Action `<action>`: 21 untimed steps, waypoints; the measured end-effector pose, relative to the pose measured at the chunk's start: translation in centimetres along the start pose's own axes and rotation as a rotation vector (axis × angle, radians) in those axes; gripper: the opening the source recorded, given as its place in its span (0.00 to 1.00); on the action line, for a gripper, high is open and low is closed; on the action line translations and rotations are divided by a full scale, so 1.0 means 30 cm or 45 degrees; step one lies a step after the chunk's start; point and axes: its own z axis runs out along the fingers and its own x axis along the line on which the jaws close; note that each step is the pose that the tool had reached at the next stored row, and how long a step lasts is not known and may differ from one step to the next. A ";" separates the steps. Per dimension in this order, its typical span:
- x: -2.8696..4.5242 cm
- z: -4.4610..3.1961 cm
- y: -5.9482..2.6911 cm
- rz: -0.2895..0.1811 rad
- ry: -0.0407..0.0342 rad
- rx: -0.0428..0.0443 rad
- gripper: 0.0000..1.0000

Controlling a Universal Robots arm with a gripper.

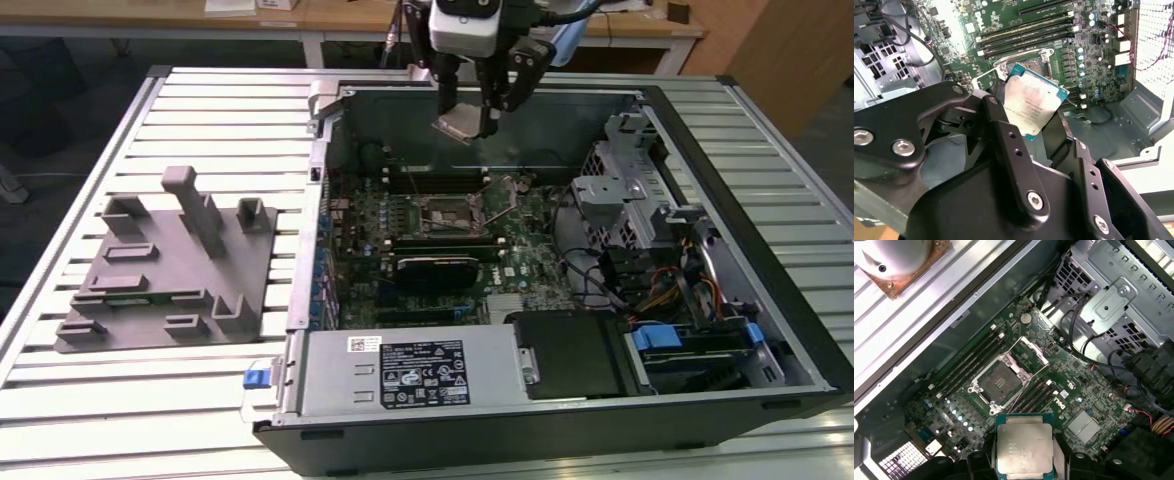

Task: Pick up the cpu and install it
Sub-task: 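Place the cpu into insertion slot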

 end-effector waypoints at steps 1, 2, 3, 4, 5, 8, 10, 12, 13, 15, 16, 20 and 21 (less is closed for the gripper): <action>0.000 0.000 0.000 0.011 -0.0006 0.000 0.54; 0.000 0.000 0.000 0.022 -0.0011 0.000 0.54; 0.000 0.000 0.000 0.032 -0.0017 0.001 0.54; 0.000 0.000 0.000 0.043 -0.0022 0.001 0.54; 0.000 0.000 0.000 0.054 -0.0028 0.001 0.54; 0.000 0.000 0.000 0.087 -0.0045 0.002 0.54; 0.000 0.000 0.000 0.109 -0.0056 0.002 0.54; 0.000 0.001 0.000 0.130 -0.0067 0.003 0.54; 0.000 0.001 0.000 0.142 -0.0072 0.003 0.54; 0.000 0.001 0.000 0.164 -0.0084 0.003 0.54; 0.000 0.001 0.000 0.175 -0.0090 0.003 0.54; 0.000 0.001 0.000 0.217 -0.0111 0.004 0.54; 0.000 0.001 0.000 0.227 -0.0116 0.004 0.54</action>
